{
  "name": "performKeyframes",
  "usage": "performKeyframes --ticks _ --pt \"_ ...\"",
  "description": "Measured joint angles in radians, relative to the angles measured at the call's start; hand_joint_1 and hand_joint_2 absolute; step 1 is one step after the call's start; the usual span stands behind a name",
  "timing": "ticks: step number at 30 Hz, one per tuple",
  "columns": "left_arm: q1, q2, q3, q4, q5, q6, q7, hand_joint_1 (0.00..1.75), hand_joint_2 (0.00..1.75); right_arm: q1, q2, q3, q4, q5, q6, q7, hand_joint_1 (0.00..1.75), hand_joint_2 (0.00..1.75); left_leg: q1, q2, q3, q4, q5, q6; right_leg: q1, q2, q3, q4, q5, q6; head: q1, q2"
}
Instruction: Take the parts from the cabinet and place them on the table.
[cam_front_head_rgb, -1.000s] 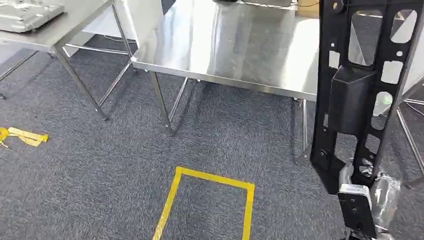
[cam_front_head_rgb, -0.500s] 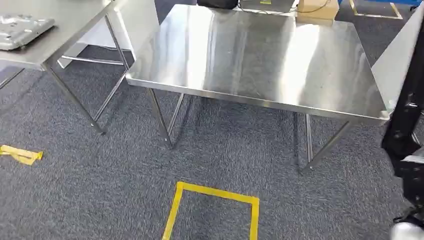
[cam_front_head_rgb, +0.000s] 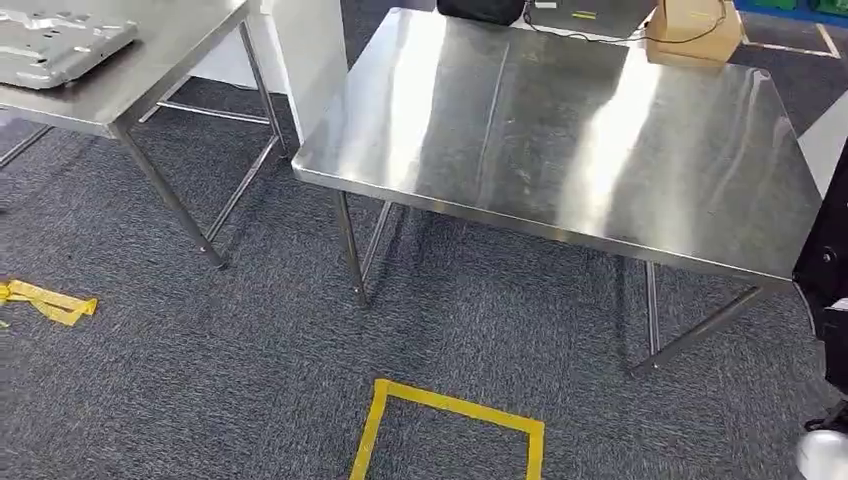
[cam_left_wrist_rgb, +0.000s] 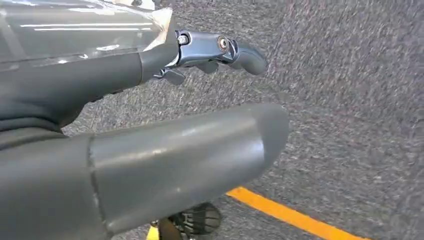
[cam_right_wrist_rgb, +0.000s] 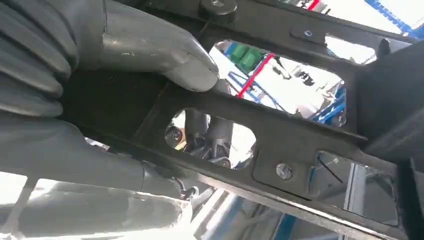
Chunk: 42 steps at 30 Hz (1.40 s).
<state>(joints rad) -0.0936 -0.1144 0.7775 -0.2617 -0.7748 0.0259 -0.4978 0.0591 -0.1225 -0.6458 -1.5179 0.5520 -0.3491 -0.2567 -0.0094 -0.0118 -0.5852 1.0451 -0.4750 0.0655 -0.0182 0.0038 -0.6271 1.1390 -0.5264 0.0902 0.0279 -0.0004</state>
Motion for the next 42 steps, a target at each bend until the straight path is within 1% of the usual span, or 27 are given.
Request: performKeyframes --ticks 1,2,3,5,7,8,10,12,14,16,17,19,20,21,22,25,26,28,30,31,32,34,35,36,40,41,42 --pt "0.000 0.000 0.000 0.001 0.000 0.000 0.000 0.00 0.00 -0.003 -0.003 0.002 0.001 0.000 -0.001 0.000 1.71 1.75 -0.001 -0.003 0.008 -0.002 -0.009 0.000 0.009 -0.002 0.017 -0.084 0.056 -0.007 0.000 0.000" --pt "-0.005 -0.001 0.000 0.004 0.001 0.000 0.000 0.00 0.00 -0.002 -0.005 0.003 0.002 -0.004 -0.003 -0.002 1.71 1.75 -0.013 -0.006 0.020 0.002 -0.020 -0.004 0.019 0.000 0.021 -0.100 0.067 -0.027 -0.003 0.000" --pt "-0.006 -0.001 0.001 0.005 0.002 0.000 -0.001 0.00 0.00 -0.008 -0.009 0.006 0.002 -0.013 -0.008 -0.002 1.71 1.75 -0.013 -0.009 0.019 -0.001 -0.026 -0.008 0.022 -0.001 0.034 -0.106 0.068 -0.037 -0.003 0.000" --pt "-0.007 0.000 0.001 0.006 0.007 0.000 -0.002 0.00 0.00 -0.015 -0.011 0.019 0.005 -0.035 -0.017 -0.002 1.71 1.75 -0.015 -0.007 0.020 0.000 -0.031 0.015 0.015 -0.001 0.035 -0.110 0.070 -0.038 -0.003 0.000" --pt "-0.008 -0.002 0.002 0.010 0.010 0.001 -0.002 0.00 0.00 -0.018 -0.013 0.034 0.008 -0.064 -0.032 -0.002 1.71 1.75 -0.013 -0.006 0.023 -0.002 -0.031 0.011 0.017 0.001 0.035 -0.110 0.069 -0.039 -0.003 0.000" --pt "-0.010 -0.002 0.002 0.011 0.011 0.002 -0.004 0.00 0.00 -0.017 -0.014 0.040 0.008 -0.078 -0.040 -0.002 1.71 1.75 -0.016 -0.005 0.024 -0.001 -0.033 0.018 0.007 0.003 0.037 -0.117 0.072 -0.035 -0.004 0.000" --pt "-0.012 -0.005 0.002 0.011 0.018 0.003 -0.008 0.00 0.00 -0.018 -0.017 0.053 0.006 -0.098 -0.051 -0.008 1.71 1.75 -0.010 0.002 0.051 -0.050 -0.015 0.027 0.021 0.011 0.051 -0.139 0.076 -0.028 -0.005 0.000" --pt "-0.012 -0.009 0.004 0.012 0.022 0.005 -0.010 0.00 0.00 -0.017 -0.016 0.061 0.008 -0.110 -0.060 -0.014 1.71 1.75 0.001 0.016 0.087 -0.100 0.003 0.031 0.016 0.005 0.022 -0.079 0.050 -0.038 -0.002 0.000" --pt "-0.015 -0.010 0.004 0.012 0.027 0.010 -0.010 0.00 0.00 -0.015 -0.016 0.069 0.009 -0.124 -0.069 -0.020 1.71 1.75 0.008 0.032 0.098 -0.107 0.000 0.024 0.010 0.006 -0.067 0.079 0.001 -0.036 -0.002 0.000" --pt "-0.015 -0.014 0.005 0.013 0.032 0.013 -0.010 0.00 0.00 -0.011 -0.017 0.078 0.015 -0.142 -0.075 -0.028 1.71 1.75 0.017 0.046 0.106 -0.107 -0.011 0.008 -0.007 0.004 -0.121 0.151 -0.006 -0.019 -0.002 0.000" --pt "-0.015 -0.015 0.005 0.014 0.035 0.014 -0.010 0.00 0.00 -0.011 -0.019 0.080 0.019 -0.152 -0.081 -0.030 1.71 1.75 0.022 0.052 0.112 -0.105 -0.018 -0.002 -0.016 0.001 -0.111 0.115 0.020 0.000 -0.002 0.000" --pt "-0.015 -0.017 0.005 0.015 0.042 0.015 -0.010 0.00 0.00 -0.013 -0.027 0.087 0.025 -0.164 -0.087 -0.032 1.71 1.75 0.041 0.066 0.128 -0.093 -0.039 -0.027 -0.035 -0.026 -0.029 -0.062 0.106 0.043 -0.002 0.000" --pt "-0.016 -0.016 0.005 0.015 0.042 0.015 -0.010 0.00 0.00 -0.014 -0.028 0.092 0.028 -0.165 -0.090 -0.032 1.71 1.75 0.037 0.072 0.131 -0.078 -0.057 -0.044 -0.044 -0.079 0.006 -0.143 0.130 0.063 0.002 0.000" --pt "-0.016 -0.007 0.005 0.015 0.042 0.016 -0.010 0.00 0.00 -0.022 -0.026 0.095 0.034 -0.166 -0.091 -0.033 1.71 1.75 0.035 0.080 0.121 -0.066 -0.075 -0.057 -0.031 -0.065 0.012 -0.128 0.118 0.049 0.007 0.000" --pt "-0.017 -0.010 0.005 0.016 0.042 0.017 -0.011 0.00 0.00 -0.023 -0.029 0.099 0.035 -0.167 -0.094 -0.034 1.71 1.75 0.031 0.084 0.125 -0.064 -0.081 -0.060 -0.033 -0.049 0.008 -0.120 0.111 0.019 0.002 0.000" --pt "-0.027 -0.010 0.005 0.017 0.048 0.019 -0.014 0.00 0.00 -0.021 -0.035 0.104 0.047 -0.179 -0.098 -0.034 1.71 1.75 0.038 0.104 0.136 -0.068 -0.090 -0.066 -0.039 -0.019 -0.003 -0.106 0.098 -0.012 -0.003 0.000" --pt "-0.030 -0.011 0.005 0.017 0.052 0.019 -0.014 0.00 0.00 -0.021 -0.040 0.105 0.049 -0.187 -0.101 -0.035 1.71 1.75 0.041 0.078 0.135 -0.053 -0.106 -0.070 -0.039 -0.010 -0.001 -0.107 0.096 -0.021 -0.005 0.000" --pt "-0.030 -0.011 0.005 0.017 0.056 0.019 -0.016 0.00 0.00 -0.035 -0.047 0.111 0.052 -0.195 -0.108 -0.036 1.71 1.75 0.039 0.025 0.067 0.080 -0.180 -0.066 -0.037 0.006 0.001 -0.107 0.095 -0.029 -0.007 0.000" --pt "-0.028 -0.011 0.005 0.018 0.061 0.019 -0.016 0.00 0.00 -0.037 -0.049 0.117 0.060 -0.199 -0.112 -0.037 1.71 1.75 0.037 0.018 -0.038 0.254 -0.237 -0.060 -0.028 0.028 0.001 -0.107 0.092 -0.033 -0.009 0.000" --pt "-0.028 -0.011 0.006 0.018 0.061 0.019 -0.016 0.00 0.00 -0.037 -0.050 0.119 0.063 -0.199 -0.112 -0.037 1.71 1.75 0.034 0.018 -0.069 0.286 -0.231 -0.054 -0.023 0.039 0.002 -0.107 0.092 -0.034 -0.008 0.000" --pt "-0.028 -0.011 0.006 0.018 0.061 0.019 -0.016 0.00 0.00 -0.038 -0.051 0.121 0.067 -0.199 -0.112 -0.037 1.71 1.75 0.030 0.014 -0.078 0.269 -0.198 -0.043 -0.019 0.051 0.004 -0.107 0.091 -0.036 -0.009 0.000" --pt "-0.028 -0.011 0.006 0.018 0.061 0.019 -0.016 0.00 0.00 -0.041 -0.055 0.123 0.072 -0.199 -0.112 -0.037 1.71 1.75 0.018 -0.004 -0.033 0.121 -0.085 -0.012 -0.009 0.078 0.009 -0.108 0.090 -0.036 -0.008 0.000" --pt "-0.028 -0.011 0.005 0.018 0.061 0.019 -0.016 0.00 0.00 -0.043 -0.057 0.124 0.074 -0.199 -0.112 -0.037 1.71 1.75 0.010 -0.038 -0.002 0.037 -0.038 0.008 -0.010 0.089 0.011 -0.108 0.090 -0.036 -0.008 0.000" --pt "-0.028 -0.005 0.005 0.018 0.061 0.019 -0.016 0.00 0.00 -0.046 -0.055 0.126 0.077 -0.199 -0.112 -0.038 1.71 1.75 0.004 -0.085 0.013 0.001 -0.031 0.022 -0.010 0.099 0.009 -0.107 0.090 -0.036 -0.005 0.000" --pt "-0.031 -0.007 0.006 0.019 0.061 0.019 -0.016 0.00 0.00 -0.049 -0.064 0.130 0.087 -0.197 -0.115 -0.039 1.71 1.75 -0.008 -0.030 0.021 -0.017 -0.024 0.012 -0.009 0.140 0.000 -0.114 0.097 -0.024 -0.008 0.000" --pt "-0.033 -0.010 0.006 0.019 0.061 0.018 -0.017 0.00 0.00 -0.049 -0.071 0.132 0.089 -0.197 -0.116 -0.041 1.71 1.75 0.005 -0.014 0.035 -0.036 -0.012 0.006 -0.005 0.121 -0.010 -0.100 0.093 -0.025 -0.007 0.000" --pt "-0.033 -0.008 0.006 0.019 0.061 0.018 -0.018 0.00 0.00 -0.054 -0.074 0.133 0.095 -0.197 -0.117 -0.045 1.71 1.75 0.000 -0.008 0.040 -0.043 -0.007 0.011 0.002 0.067 -0.022 -0.074 0.076 -0.027 -0.005 0.000"
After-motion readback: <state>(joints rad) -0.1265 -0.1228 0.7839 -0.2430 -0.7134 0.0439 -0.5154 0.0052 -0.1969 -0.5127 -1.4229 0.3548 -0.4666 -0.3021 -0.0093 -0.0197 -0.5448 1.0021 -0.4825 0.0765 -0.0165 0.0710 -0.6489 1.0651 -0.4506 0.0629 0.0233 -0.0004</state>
